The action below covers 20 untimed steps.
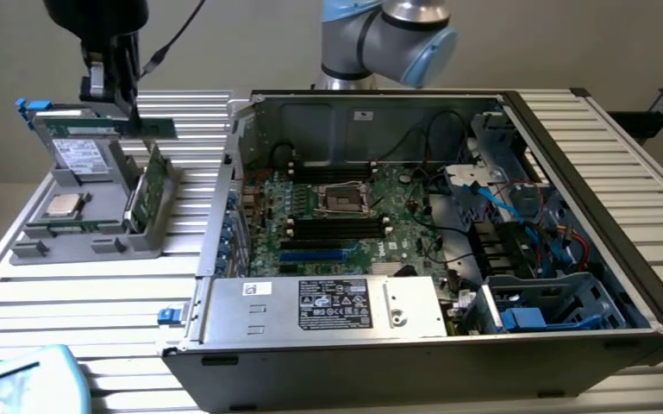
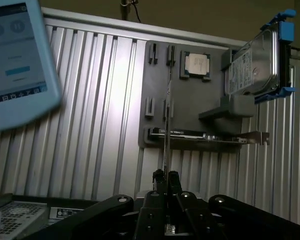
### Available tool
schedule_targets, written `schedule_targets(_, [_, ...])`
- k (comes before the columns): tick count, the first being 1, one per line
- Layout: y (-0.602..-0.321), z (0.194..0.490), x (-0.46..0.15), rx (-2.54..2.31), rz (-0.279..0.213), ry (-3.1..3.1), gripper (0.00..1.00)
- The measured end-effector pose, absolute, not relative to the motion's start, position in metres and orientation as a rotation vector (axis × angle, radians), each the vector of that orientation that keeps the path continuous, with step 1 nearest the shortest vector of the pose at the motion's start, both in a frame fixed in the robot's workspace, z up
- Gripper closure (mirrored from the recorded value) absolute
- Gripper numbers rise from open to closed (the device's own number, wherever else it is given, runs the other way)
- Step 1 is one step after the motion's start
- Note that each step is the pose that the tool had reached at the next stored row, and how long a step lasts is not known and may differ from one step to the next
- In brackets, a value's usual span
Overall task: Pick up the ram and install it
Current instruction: 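Pick up the ram and move it above insertion slot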
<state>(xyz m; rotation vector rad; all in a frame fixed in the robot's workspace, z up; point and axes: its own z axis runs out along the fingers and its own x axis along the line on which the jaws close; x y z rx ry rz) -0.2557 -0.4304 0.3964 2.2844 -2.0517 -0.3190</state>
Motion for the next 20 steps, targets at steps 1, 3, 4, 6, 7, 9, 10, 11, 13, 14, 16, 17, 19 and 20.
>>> schedule_targets(1, [-0.431,0.398,-0.251,2.284,-0.319,-2.052,0.86])
schedule_targets(3, [-0.432,0.402,-0.242,2.285,-0.319,-2.052,0.86])
schedule_targets(4, [-0.432,0.405,-0.238,2.285,-0.319,-2.052,0.86])
schedule_targets(6, [-0.433,0.408,-0.229,2.285,-0.319,-2.052,0.86])
schedule_targets(7, [-0.433,0.410,-0.224,2.285,-0.319,-2.052,0.86])
schedule_targets(9, [-0.433,0.413,-0.215,2.284,-0.319,-2.052,0.86])
schedule_targets(10, [-0.434,0.415,-0.210,2.284,-0.319,-2.052,0.86])
schedule_targets(11, [-0.434,0.417,-0.206,2.285,-0.319,-2.052,0.86])
schedule_targets(13, [-0.434,0.419,-0.197,2.284,-0.319,-2.052,0.86])
schedule_targets(14, [-0.435,0.421,-0.192,2.284,-0.319,-2.052,0.86])
schedule_targets(16, [-0.435,0.424,-0.183,2.285,-0.319,-2.052,0.86])
schedule_targets(17, [-0.435,0.425,-0.178,2.284,-0.319,-2.052,0.86])
schedule_targets(19, [-0.435,0.428,-0.169,2.284,-0.319,-2.052,0.86])
schedule_targets(20, [-0.436,0.430,-0.165,2.284,-0.319,-2.052,0.86])
